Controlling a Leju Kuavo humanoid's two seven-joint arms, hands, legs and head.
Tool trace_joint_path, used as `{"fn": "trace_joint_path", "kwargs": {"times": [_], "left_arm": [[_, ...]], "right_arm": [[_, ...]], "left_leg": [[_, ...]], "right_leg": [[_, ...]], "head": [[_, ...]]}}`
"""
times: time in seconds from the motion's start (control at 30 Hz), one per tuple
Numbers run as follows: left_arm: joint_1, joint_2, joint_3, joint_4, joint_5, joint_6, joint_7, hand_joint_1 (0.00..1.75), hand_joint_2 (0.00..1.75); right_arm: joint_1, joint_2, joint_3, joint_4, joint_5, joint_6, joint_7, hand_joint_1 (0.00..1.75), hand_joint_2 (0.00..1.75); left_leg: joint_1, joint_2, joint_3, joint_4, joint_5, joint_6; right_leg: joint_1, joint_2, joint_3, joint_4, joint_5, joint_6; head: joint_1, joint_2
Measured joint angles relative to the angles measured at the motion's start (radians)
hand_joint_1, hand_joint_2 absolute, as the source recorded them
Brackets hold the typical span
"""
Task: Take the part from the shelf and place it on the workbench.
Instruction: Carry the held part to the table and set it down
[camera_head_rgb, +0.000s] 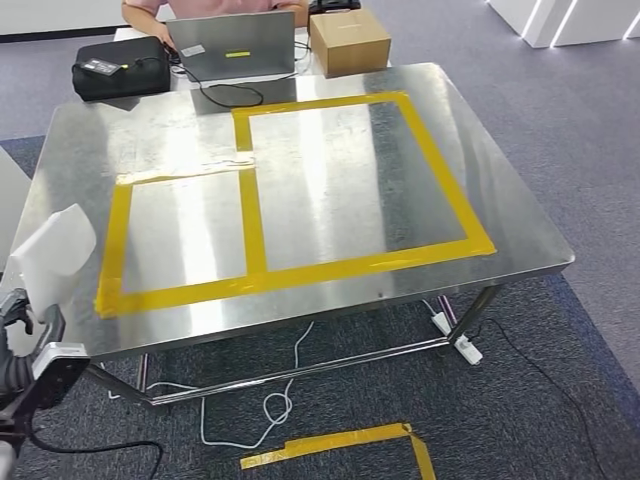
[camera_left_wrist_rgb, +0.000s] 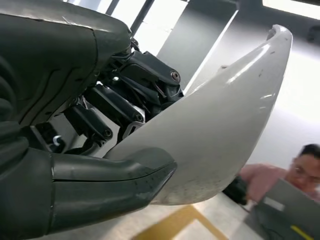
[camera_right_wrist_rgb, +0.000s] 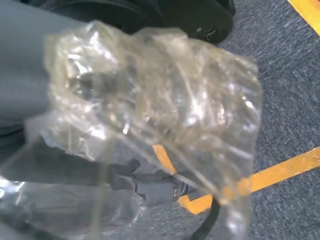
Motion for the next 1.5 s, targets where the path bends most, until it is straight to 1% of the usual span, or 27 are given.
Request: {"fn": "trace_joint_path", "kwargs": {"times": [0.13,0.2,0.3,0.43,0.6,0.7,0.8,0.9,1.0,1.1,1.23,1.5], "left_arm": [[-0.100,-0.005,-0.169,0.036,-0.093,0.055,-0.029,1.75,1.75],[-0.159,-0.011,-0.262,0.066,-0.146,0.080,-0.021,1.75,1.75],[-0.238,-0.023,-0.382,0.121,-0.177,0.112,-0.013,1.75,1.75],[-0.316,-0.049,-0.479,0.209,-0.192,0.155,-0.023,1.75,1.75],[-0.399,-0.079,-0.563,0.317,-0.238,0.160,0.018,1.75,1.75],[-0.435,-0.093,-0.591,0.392,-0.262,0.162,0.059,1.75,1.75],[-0.469,-0.102,-0.603,0.476,-0.300,0.164,0.111,1.75,1.75],[-0.518,-0.103,-0.608,0.569,-0.367,0.163,0.176,1.75,1.75],[-0.560,-0.101,-0.609,0.640,-0.402,0.161,0.205,1.75,1.75],[-0.586,-0.095,-0.608,0.686,-0.449,0.157,0.240,1.75,1.75],[-0.605,-0.074,-0.599,0.733,-0.510,0.157,0.282,1.75,1.75],[-0.616,-0.041,-0.571,0.771,-0.550,0.158,0.307,1.75,1.75]], "right_arm": [[0.000,0.001,0.011,0.000,0.003,0.002,0.013,0.00,0.00],[0.000,0.002,0.020,0.000,0.008,0.005,0.020,0.00,0.00],[0.000,0.003,0.033,0.000,0.017,0.011,0.029,0.00,0.00],[0.004,0.003,0.046,-0.001,0.023,0.015,0.045,0.00,0.00],[0.004,0.004,0.054,-0.015,0.026,0.003,0.071,0.00,0.00],[0.005,0.004,0.054,-0.029,0.026,-0.002,0.073,0.00,0.00],[0.006,0.004,0.054,-0.043,0.026,-0.005,0.075,0.00,0.00],[0.008,0.004,0.054,-0.056,0.026,-0.008,0.087,0.00,0.00],[0.012,0.004,0.054,-0.065,0.026,-0.012,0.096,0.00,0.00],[0.014,0.004,0.054,-0.070,0.026,-0.017,0.108,0.00,0.00],[0.021,0.004,0.054,-0.073,0.024,-0.024,0.125,0.00,0.00],[0.024,0.004,0.054,-0.074,0.021,-0.030,0.134,0.00,0.00]], "left_leg": [[0.001,0.000,0.001,0.000,0.001,0.000],[0.001,0.000,0.001,0.000,0.001,0.000],[0.001,0.000,0.002,0.000,0.002,0.001],[0.000,0.001,0.002,0.000,0.002,0.001],[0.000,0.001,0.002,0.000,0.002,0.001],[0.001,0.002,0.002,0.000,0.002,0.001],[0.001,0.002,0.002,0.000,0.002,0.001],[0.001,0.002,0.002,0.000,0.003,0.001],[0.001,0.002,0.001,0.000,0.003,0.000],[0.001,0.002,0.001,0.000,0.003,0.000],[0.001,0.002,0.001,0.000,0.003,0.000],[0.001,0.002,0.001,0.000,0.004,-0.001]], "right_leg": [[0.001,0.000,0.000,0.002,0.000,0.000],[0.001,0.001,0.001,0.002,0.000,0.000],[0.001,0.002,0.006,0.003,0.001,0.000],[0.000,0.003,0.011,0.003,0.002,0.001],[0.001,0.003,0.011,0.003,0.002,0.001],[0.001,0.003,0.010,0.003,0.002,0.001],[0.001,0.003,0.007,0.003,0.002,0.001],[0.001,0.004,0.007,0.004,0.002,0.001],[0.001,0.004,0.010,0.004,0.002,0.001],[0.001,0.004,0.011,0.005,0.002,0.001],[0.001,0.004,0.010,0.005,0.002,0.001],[0.001,0.004,0.010,0.005,0.002,0.001]], "head": [[0.000,0.000],[0.000,0.000],[0.000,0.000],[0.000,0.000],[0.000,0.000],[0.000,0.000],[0.000,0.000],[0.000,0.000],[0.000,0.000],[0.000,0.000],[0.000,0.000],[0.000,0.000]]}}
